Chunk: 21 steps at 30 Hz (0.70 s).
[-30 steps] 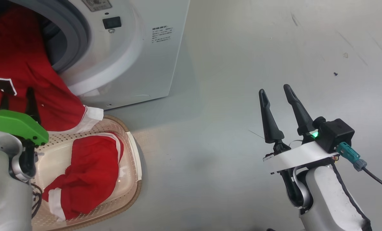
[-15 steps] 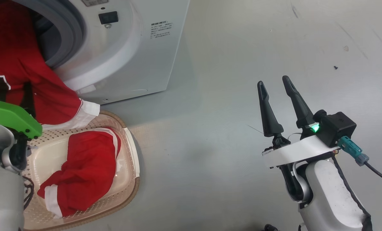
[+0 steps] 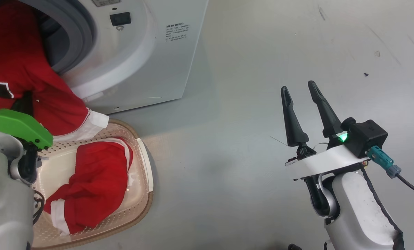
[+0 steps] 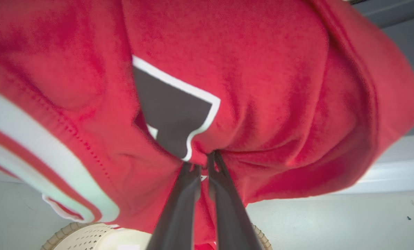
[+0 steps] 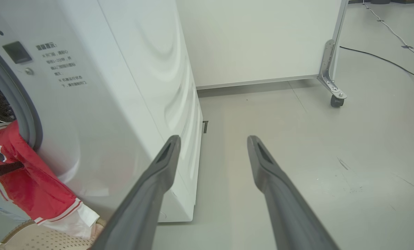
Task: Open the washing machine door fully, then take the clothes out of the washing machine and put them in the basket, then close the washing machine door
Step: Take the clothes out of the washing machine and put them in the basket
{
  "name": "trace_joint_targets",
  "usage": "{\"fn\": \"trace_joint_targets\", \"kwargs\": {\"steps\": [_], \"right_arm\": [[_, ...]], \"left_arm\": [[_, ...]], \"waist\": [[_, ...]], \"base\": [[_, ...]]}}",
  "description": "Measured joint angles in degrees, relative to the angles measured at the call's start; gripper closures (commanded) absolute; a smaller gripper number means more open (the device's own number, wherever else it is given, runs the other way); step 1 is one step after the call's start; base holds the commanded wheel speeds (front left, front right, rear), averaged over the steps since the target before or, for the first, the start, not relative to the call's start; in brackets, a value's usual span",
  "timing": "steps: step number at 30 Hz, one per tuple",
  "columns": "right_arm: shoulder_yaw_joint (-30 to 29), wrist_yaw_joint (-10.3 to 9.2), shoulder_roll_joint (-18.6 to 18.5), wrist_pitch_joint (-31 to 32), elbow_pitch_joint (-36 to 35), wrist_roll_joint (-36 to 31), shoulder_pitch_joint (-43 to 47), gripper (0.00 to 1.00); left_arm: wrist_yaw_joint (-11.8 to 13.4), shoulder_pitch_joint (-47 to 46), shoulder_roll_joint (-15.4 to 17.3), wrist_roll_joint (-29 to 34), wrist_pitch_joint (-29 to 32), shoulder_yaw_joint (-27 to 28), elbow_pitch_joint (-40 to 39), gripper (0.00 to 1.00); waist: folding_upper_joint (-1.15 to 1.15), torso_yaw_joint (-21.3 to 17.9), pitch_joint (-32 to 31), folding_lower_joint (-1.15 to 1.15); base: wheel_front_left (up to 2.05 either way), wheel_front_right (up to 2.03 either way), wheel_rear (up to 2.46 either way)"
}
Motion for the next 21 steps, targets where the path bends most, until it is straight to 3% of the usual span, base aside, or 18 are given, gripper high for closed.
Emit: {"fn": "trace_joint_targets", "kwargs": {"steps": [21], "right_arm": [[-0.83,0.07,-0.02,0.00,2.53,-0.01,0.15,0.00]], "left_arm": [[-2.78,-0.14,-0.87,2.69,-10.05,-2.83,3.31,1.00]], "waist": [[0.00,2.84,-6.61,0.00]], "base": [[0.00,0.00,0.00]]}}
